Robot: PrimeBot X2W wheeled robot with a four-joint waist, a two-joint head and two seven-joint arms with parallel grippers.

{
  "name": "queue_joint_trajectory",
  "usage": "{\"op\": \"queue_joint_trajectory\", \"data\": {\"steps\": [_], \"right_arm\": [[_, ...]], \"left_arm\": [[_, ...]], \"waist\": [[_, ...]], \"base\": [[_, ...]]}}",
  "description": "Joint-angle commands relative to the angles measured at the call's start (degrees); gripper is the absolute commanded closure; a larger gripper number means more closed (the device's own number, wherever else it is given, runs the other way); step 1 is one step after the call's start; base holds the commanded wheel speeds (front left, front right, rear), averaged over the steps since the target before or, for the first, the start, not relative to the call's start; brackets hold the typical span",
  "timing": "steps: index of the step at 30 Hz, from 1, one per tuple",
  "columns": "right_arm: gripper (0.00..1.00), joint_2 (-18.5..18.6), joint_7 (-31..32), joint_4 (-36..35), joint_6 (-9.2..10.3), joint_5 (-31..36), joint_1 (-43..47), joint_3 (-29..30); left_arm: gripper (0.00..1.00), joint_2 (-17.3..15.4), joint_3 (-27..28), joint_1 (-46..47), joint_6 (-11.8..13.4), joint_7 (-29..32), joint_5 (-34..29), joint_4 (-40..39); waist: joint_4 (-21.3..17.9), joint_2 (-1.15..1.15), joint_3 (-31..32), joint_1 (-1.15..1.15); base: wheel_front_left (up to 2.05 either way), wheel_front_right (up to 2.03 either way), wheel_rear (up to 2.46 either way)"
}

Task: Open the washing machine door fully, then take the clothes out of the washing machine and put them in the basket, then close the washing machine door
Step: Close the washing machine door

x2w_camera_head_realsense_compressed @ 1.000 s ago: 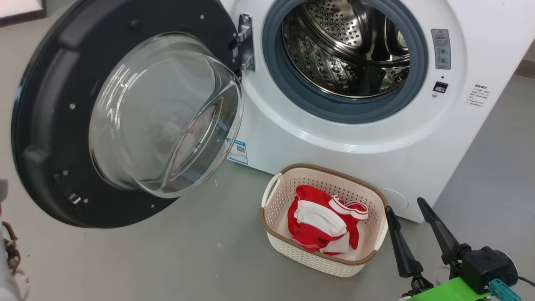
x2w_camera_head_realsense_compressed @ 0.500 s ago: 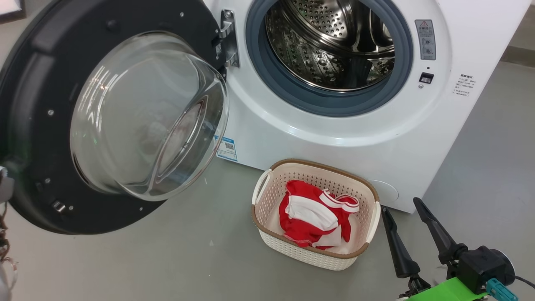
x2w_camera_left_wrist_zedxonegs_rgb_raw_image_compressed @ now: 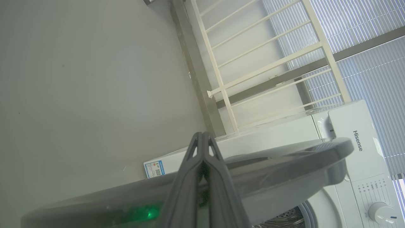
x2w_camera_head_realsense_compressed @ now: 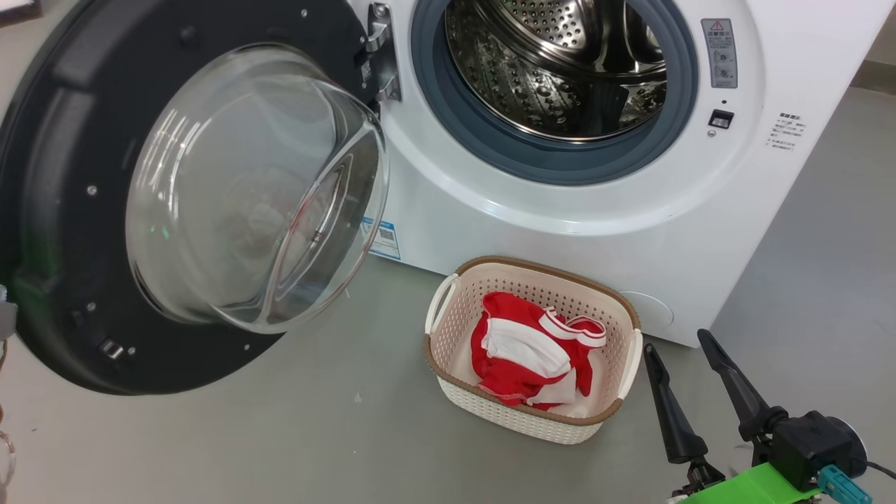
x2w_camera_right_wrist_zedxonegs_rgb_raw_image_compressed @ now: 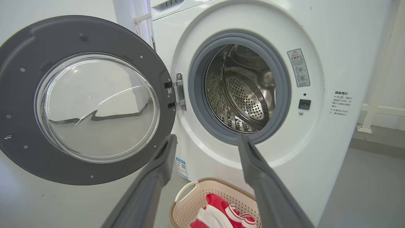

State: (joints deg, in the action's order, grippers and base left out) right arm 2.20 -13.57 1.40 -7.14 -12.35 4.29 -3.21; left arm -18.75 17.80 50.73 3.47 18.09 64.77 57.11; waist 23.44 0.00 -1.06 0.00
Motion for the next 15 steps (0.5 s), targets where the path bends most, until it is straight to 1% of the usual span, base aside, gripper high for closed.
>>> {"op": "queue_joint_trajectory", "data": {"steps": [1,10,12,15], "right_arm": [[0.0,0.67,-0.33,-1.39,-0.35,0.5,-2.31,-1.27],[0.0,0.67,-0.7,-0.95,-0.35,0.06,-2.48,-1.29],[0.0,0.67,-0.82,-0.87,-0.35,-0.05,-2.55,-1.29],[0.0,0.67,-0.92,-0.69,-0.35,-0.14,-2.75,-1.33]], "left_arm": [[1.0,-0.98,-0.24,1.21,-0.81,1.65,0.64,-0.61],[1.0,1.01,-0.45,0.78,-3.24,6.32,2.76,-1.36],[1.0,1.73,-0.75,0.36,-4.17,8.13,3.34,-2.28],[1.0,2.56,-0.66,-0.18,-4.89,9.16,4.08,-3.41]], "waist": [[0.34,0.0,-0.07,0.0],[1.54,0.0,0.03,0.0],[1.8,0.0,-0.07,0.0],[1.92,0.0,-0.14,0.0]], "base": [[0.0,0.0,0.0],[0.0,0.0,0.0],[0.0,0.0,0.0],[0.0,0.0,0.0]]}}
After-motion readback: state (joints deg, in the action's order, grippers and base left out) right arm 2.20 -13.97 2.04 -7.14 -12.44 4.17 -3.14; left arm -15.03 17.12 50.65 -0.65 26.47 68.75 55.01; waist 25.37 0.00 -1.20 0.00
